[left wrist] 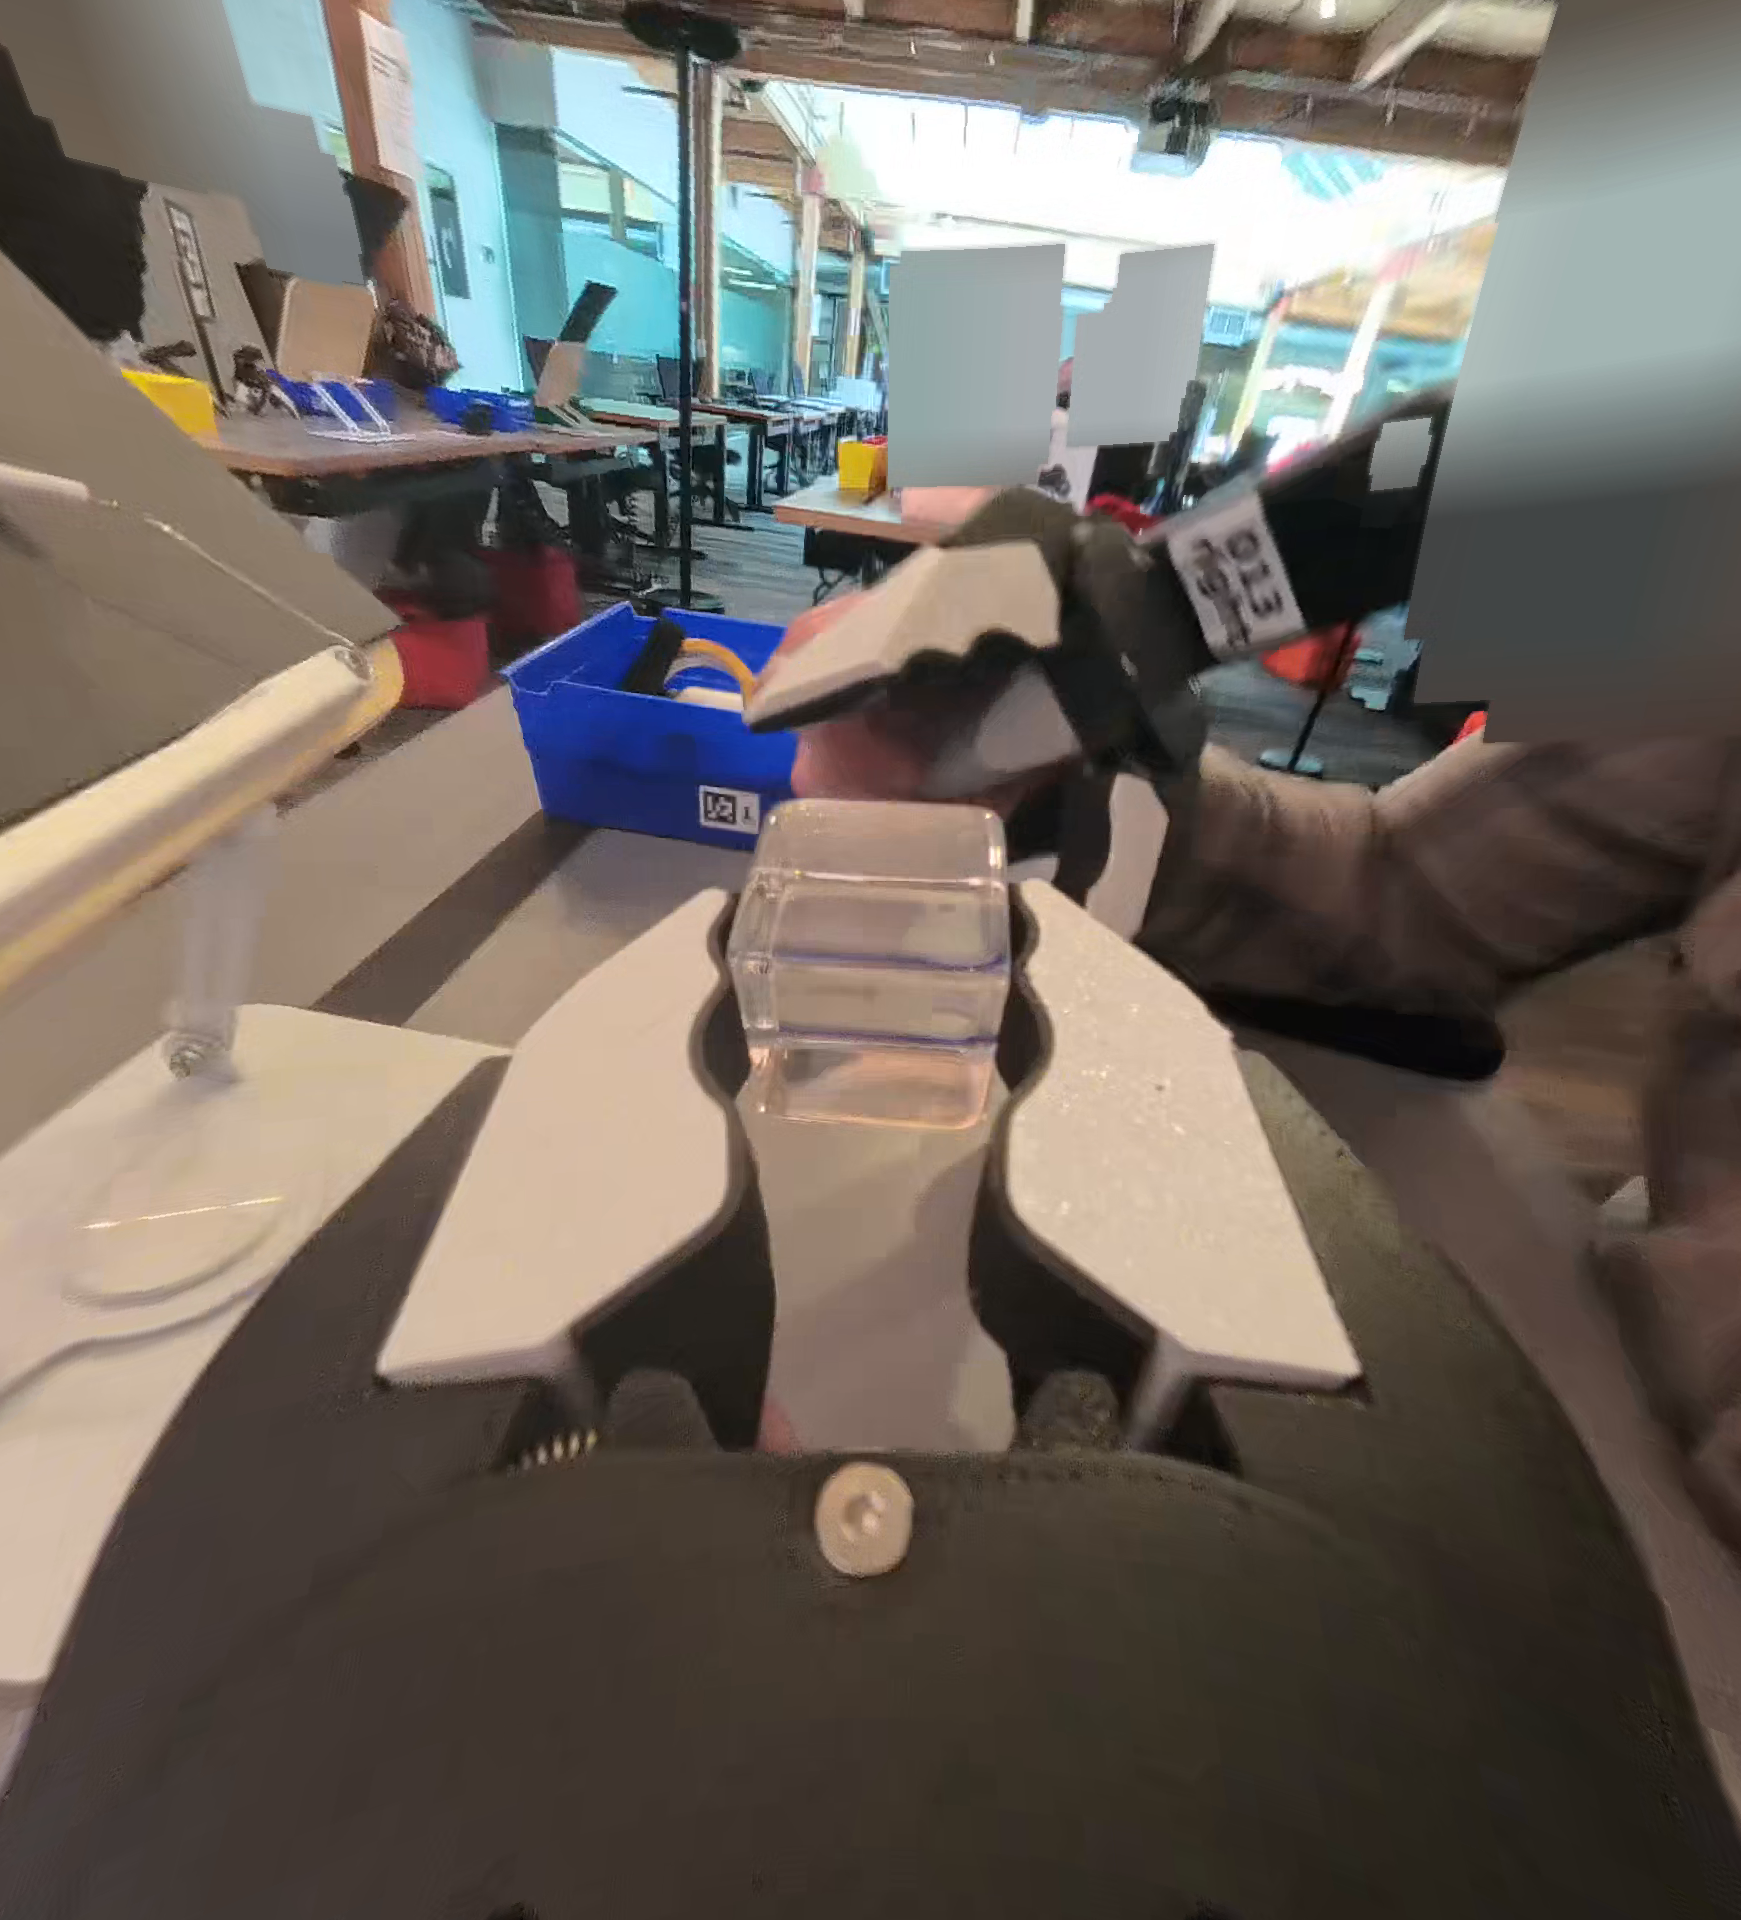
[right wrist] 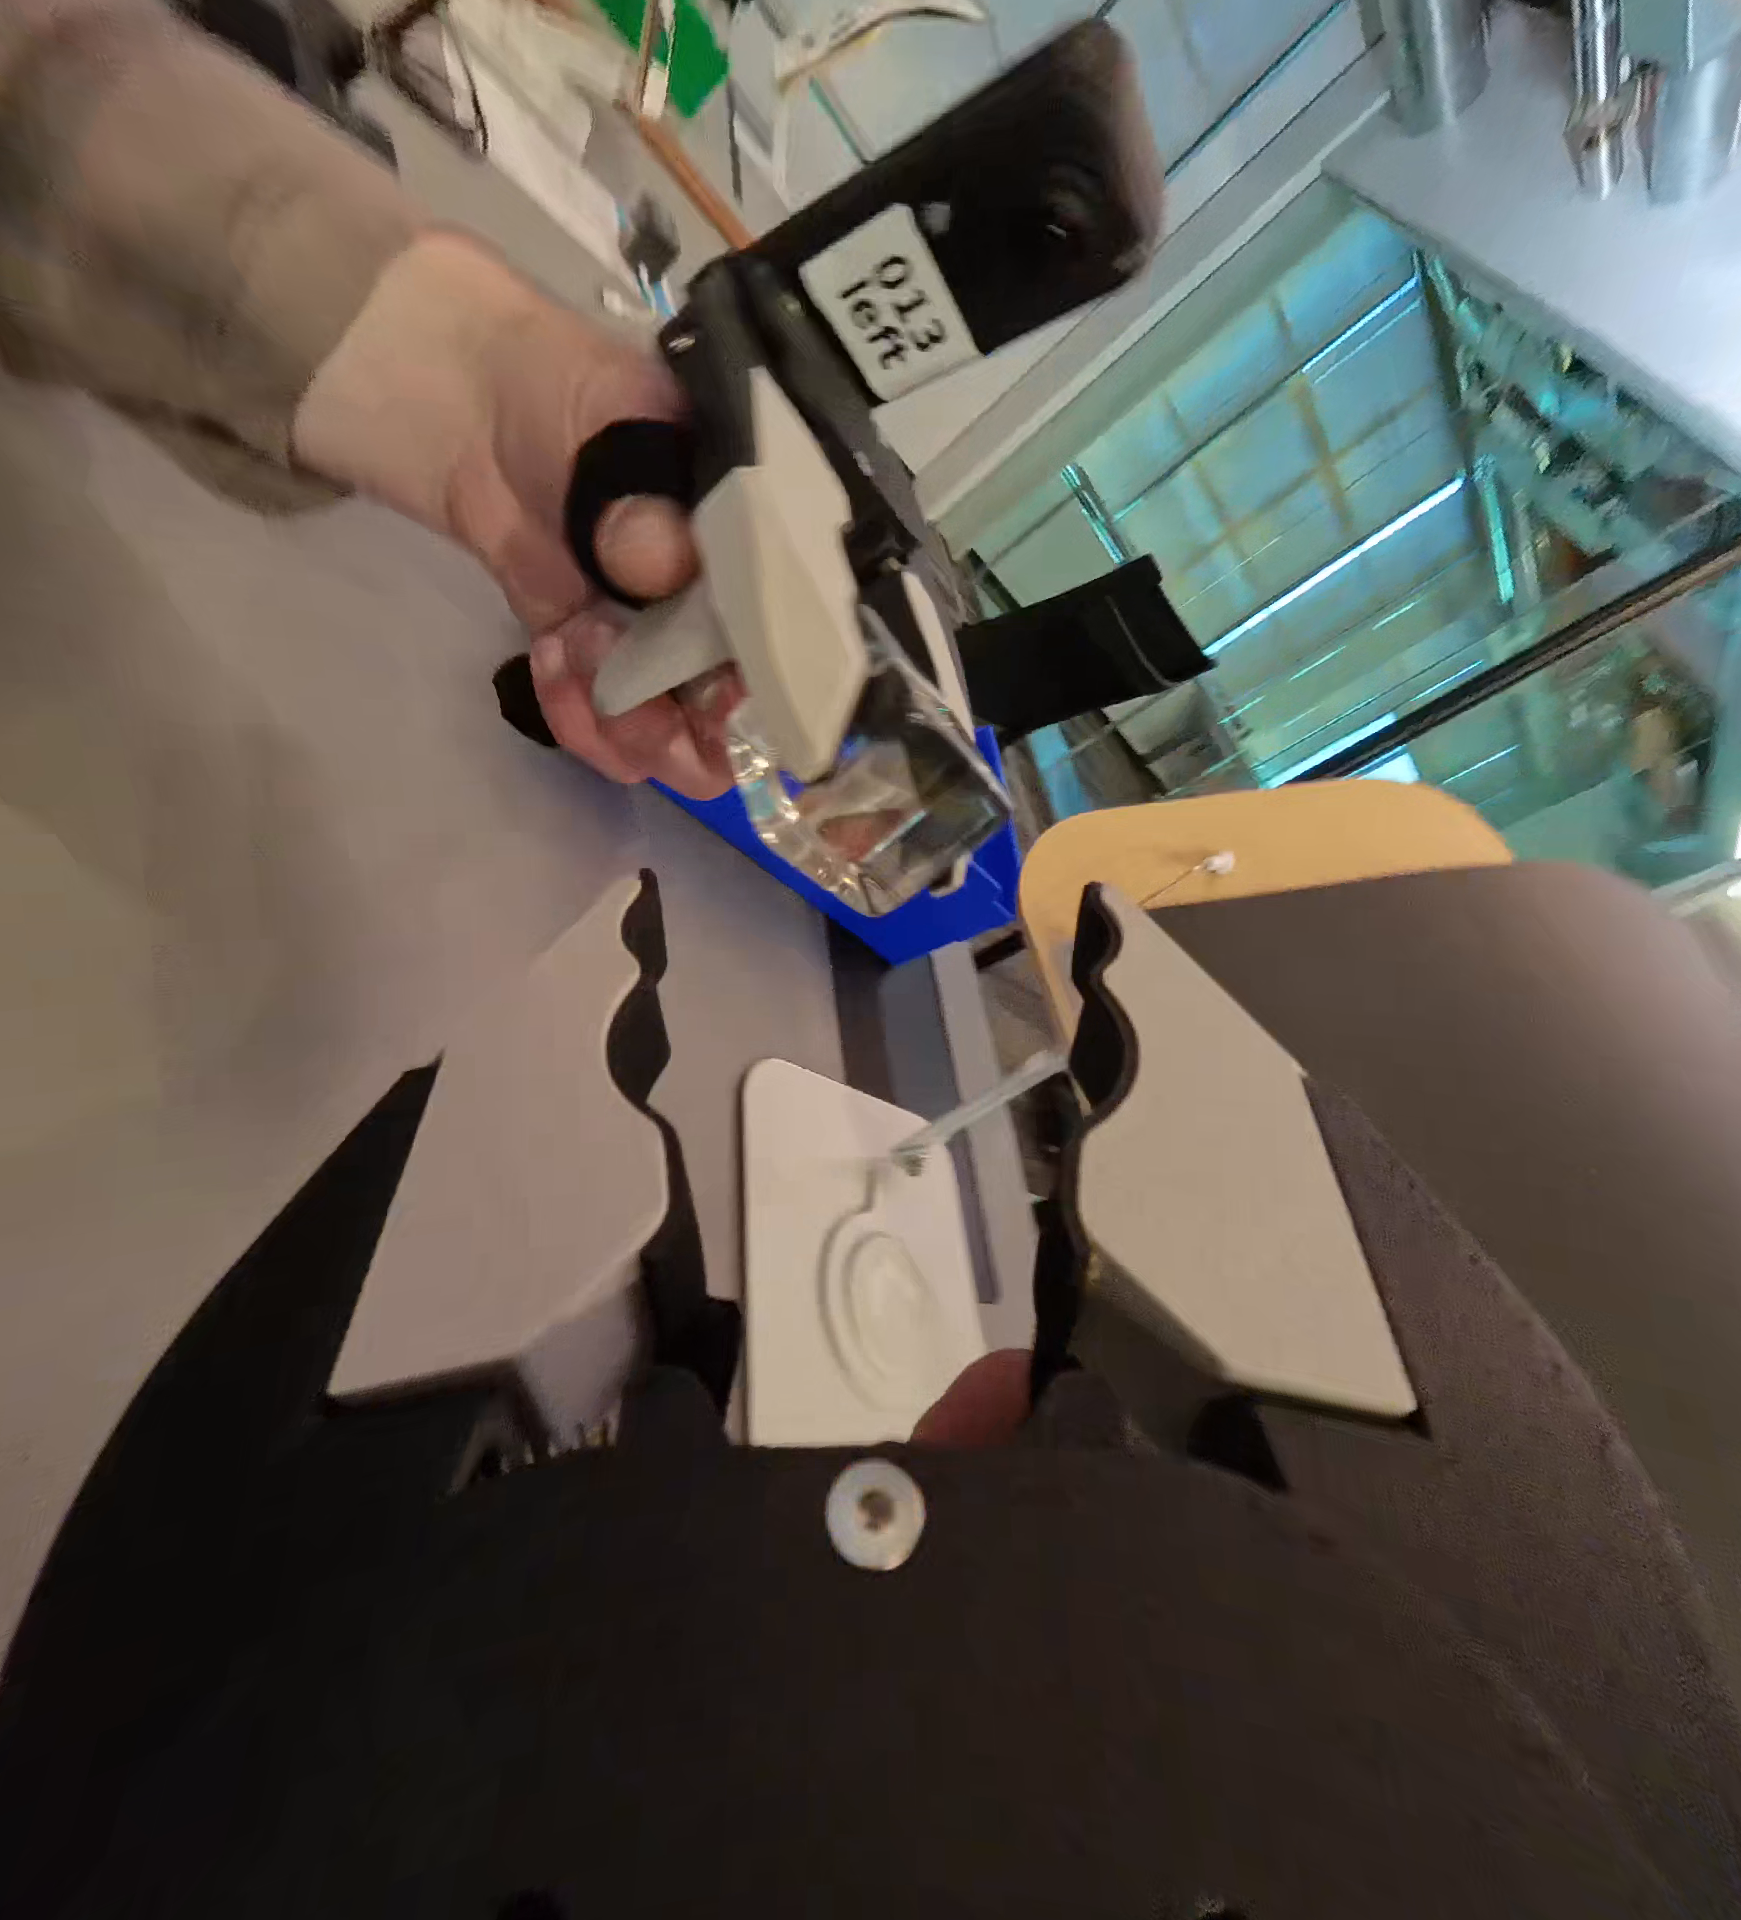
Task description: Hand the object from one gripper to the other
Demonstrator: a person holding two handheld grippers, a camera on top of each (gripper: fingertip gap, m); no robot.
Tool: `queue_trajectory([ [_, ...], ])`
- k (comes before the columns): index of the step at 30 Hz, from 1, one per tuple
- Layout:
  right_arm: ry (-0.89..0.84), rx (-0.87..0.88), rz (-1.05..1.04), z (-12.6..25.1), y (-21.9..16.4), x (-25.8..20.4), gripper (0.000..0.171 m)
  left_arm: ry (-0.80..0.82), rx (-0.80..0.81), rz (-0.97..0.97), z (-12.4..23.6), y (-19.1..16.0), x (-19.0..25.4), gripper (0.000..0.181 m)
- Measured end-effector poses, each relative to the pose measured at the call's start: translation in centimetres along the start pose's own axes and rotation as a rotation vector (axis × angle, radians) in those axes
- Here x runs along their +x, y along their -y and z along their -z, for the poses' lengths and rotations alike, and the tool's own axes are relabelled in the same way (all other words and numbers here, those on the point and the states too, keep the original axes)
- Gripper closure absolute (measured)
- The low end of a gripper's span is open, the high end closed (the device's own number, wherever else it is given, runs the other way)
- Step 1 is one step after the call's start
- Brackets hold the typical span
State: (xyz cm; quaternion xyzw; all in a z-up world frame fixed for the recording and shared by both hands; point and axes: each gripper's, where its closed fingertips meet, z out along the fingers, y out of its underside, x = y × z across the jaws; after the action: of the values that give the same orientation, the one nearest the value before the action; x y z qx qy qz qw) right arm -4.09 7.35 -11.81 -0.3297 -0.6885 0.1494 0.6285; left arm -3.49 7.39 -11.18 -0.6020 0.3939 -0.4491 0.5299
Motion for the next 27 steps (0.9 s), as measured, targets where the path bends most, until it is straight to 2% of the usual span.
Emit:
queue_trajectory([
  [4,0.013,-0.029,0.183,-0.7,0.8,-1.7,0.094,-0.157,-0.069,0.127,0.1,-1.6,1.4,0.136],
  [9,0.062,-0.04,0.286,-1.5,1.0,-3.8,0.109,-0.304,-0.135,0.201,-0.3,-3.4,3.2,0.136],
  [13,0.062,-0.065,0.345,-1.7,0.7,-4.3,0.129,-0.356,-0.165,0.205,-0.4,-3.9,4.2,0.136],
  [16,0.068,-0.076,0.317,-1.5,0.7,-4.1,0.129,-0.366,-0.143,0.225,-0.5,-3.7,4.2,0.136],
  [19,0.003,-0.14,0.283,-1.8,-0.4,-2.7,0.129,-0.251,-0.106,0.203,-0.7,-3.1,2.4,0.133],
  [21,-0.075,-0.217,0.251,-1.9,-1.6,-1.0,0.13,-0.099,-0.082,0.148,-0.5,-2.5,0.1,0.113],
  [23,-0.168,-0.288,0.233,-1.8,-2.9,0.7,0.129,0.021,-0.014,0.084,-0.1,-1.0,-1.4,0.105],
  [27,-0.327,-0.395,0.256,-1.6,-3.9,2.8,0.129,0.232,0.011,-0.041,0.0,0.2,-3.3,0.105],
])
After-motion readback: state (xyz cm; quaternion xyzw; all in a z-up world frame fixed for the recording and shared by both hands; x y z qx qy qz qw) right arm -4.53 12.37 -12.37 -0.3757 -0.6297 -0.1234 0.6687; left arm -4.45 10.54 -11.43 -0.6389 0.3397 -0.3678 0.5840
